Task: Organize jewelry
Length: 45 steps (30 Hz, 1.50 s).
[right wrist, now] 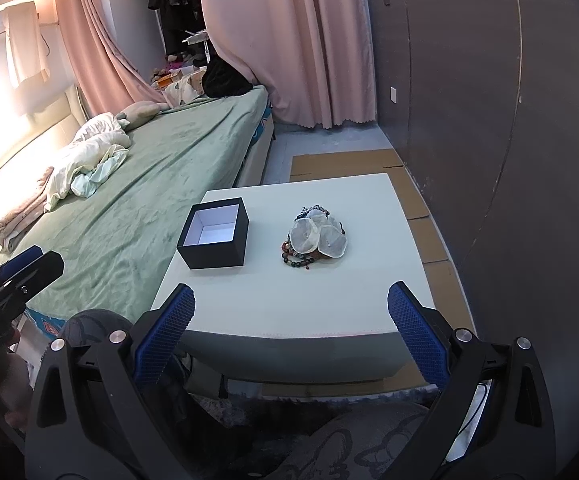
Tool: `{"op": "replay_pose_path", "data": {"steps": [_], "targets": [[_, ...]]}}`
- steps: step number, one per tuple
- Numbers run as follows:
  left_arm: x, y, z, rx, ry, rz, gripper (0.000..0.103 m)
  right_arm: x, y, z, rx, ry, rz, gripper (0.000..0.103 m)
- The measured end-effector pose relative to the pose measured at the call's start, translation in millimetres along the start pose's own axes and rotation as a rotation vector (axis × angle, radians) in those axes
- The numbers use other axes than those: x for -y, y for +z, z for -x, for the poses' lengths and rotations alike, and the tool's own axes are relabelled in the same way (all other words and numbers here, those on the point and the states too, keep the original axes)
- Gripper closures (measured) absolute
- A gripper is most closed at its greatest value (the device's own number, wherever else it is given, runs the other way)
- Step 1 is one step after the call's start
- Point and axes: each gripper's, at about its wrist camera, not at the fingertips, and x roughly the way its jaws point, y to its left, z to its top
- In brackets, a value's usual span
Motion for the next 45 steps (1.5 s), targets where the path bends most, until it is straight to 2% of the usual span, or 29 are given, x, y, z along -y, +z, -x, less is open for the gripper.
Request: {"op": "replay_pose_path", "data": {"steps": [14, 45], "targets": [[-1.0, -3.9, 3.4, 0.01, -0.035, 0.013, 0.008, 2.0, -3.8, 6.4, 0.006, -0.006, 0.006, 0.006], [-6.5, -2.7, 9.5, 0.007, -0.038, 0.024, 0.008, 1.5, -3.4, 7.1, 0.014, 0.016, -0.007, 0.006]]}}
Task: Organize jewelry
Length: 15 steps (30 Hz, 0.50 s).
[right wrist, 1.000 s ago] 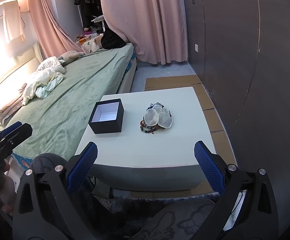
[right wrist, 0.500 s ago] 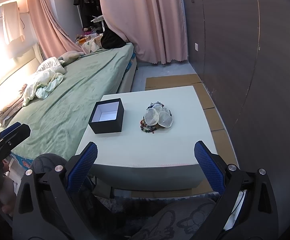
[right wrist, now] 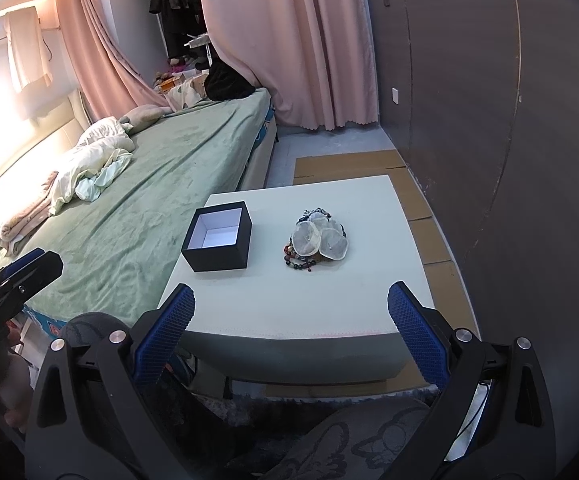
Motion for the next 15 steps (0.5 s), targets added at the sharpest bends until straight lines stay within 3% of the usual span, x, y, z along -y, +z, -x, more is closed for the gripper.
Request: {"op": "replay_pose_path", "data": {"steps": [15], "targets": [[9, 2, -10, -0.03, -0.022, -0.023, 0.009, 13, 0, 1, 0.013, 0.004, -0.029, 0.006]]}}
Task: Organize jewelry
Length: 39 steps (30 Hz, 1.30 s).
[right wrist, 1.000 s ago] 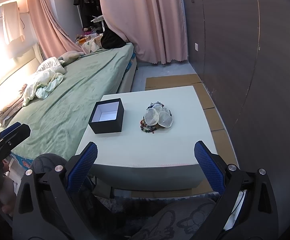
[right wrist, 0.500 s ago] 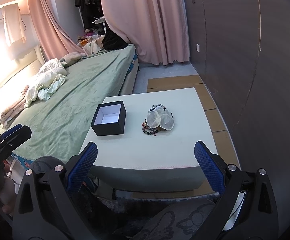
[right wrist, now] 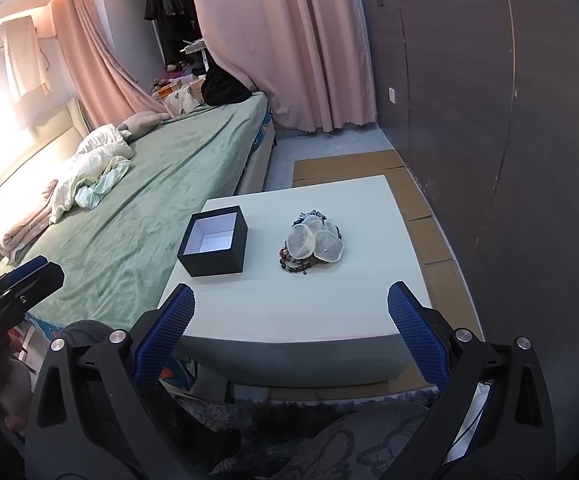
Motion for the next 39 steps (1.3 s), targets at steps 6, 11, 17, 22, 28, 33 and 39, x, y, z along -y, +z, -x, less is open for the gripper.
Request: {"op": "replay_pose_path", "data": {"steps": [6, 11, 17, 22, 28, 33, 39], "targets": [[6, 3, -26, -0.028, -0.042, -0.014, 0.009, 19, 0, -16, -0.017, -0.005, -0.03, 0.007], [9, 8, -54, -0.055, -0.084, -0.002, 0.018, 35, 5, -38, -0.038, 0.001, -0.046, 0.012], [15, 14, -96, -0.114, -0.133, -0.014, 0.028, 52, 9, -72, -0.074, 0.035, -0.085, 0.026], [22, 18, -133, -0.164, -0.168, -0.022, 0.031, 68, 9, -100, -0.091, 0.06, -0.119, 0.034], [38, 28, -180, -0.237, -0.231, -0.061, 0.04, 95, 8, -127, -0.11, 0.066, -0.205, 0.04], [48, 40, -215, -0.291, -0.235, -0.142, 0.041, 112, 4, -147, -0.119, 0.069, -0.28, 0.045], [60, 43, -258, -0.387, -0.239, -0.199, 0.046, 127, -8, -161, -0.137, 0.077, -0.326, 0.046]]}}
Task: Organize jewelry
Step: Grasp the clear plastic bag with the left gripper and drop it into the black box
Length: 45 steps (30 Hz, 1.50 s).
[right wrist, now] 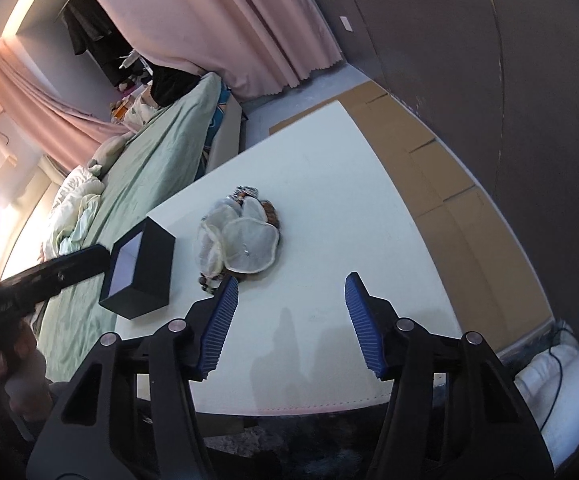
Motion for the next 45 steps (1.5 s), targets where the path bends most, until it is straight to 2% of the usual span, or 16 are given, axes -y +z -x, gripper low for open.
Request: {"op": "replay_pose_path", "data": {"steps": [5, 8, 10, 13, 16, 17, 18, 20, 33, 45], "targets": [[16, 12, -33, -0.062, 0.009, -0.093, 0.046, 7, -3, -13, -0.017, -0.03, -0.012, 0.046], [24, 14, -55, -0.091, 0.015, -0.116, 0.046, 12, -2, -16, -0.015, -0.059, -0.029, 0.046], [31, 13, -69, -0.082, 0.068, -0.16, 0.046, 16, -1, -18, -0.014, -0.077, -0.05, 0.046], [33, 11, -85, -0.1, 0.083, -0.179, 0.048, 20, 1, -16, 0.007, -0.096, -0.066, 0.046], [33, 9, -100, -0.122, 0.102, -0.206, 0.064, 20, 0, -19, 0.002, -0.105, -0.069, 0.046], [34, 9, -104, -0.125, 0.123, -0.219, 0.079, 19, 1, -20, -0.001, -0.108, -0.068, 0.046], [35, 9, -105, -0.119, 0.144, -0.237, 0.09, 18, 1, -21, -0.002, -0.109, -0.065, 0.046], [35, 10, -104, -0.107, 0.156, -0.247, 0.102, 16, 1, -22, 0.004, -0.097, -0.06, 0.046], [4, 20, -44, 0.014, 0.056, -0.112, 0.103, -8, 5, -39, 0.025, -0.011, -0.035, 0.046], [-19, 28, 14, 0.14, 0.028, -0.022, 0.103, -33, 6, -64, -0.022, 0.005, 0.016, 0.046]]}}
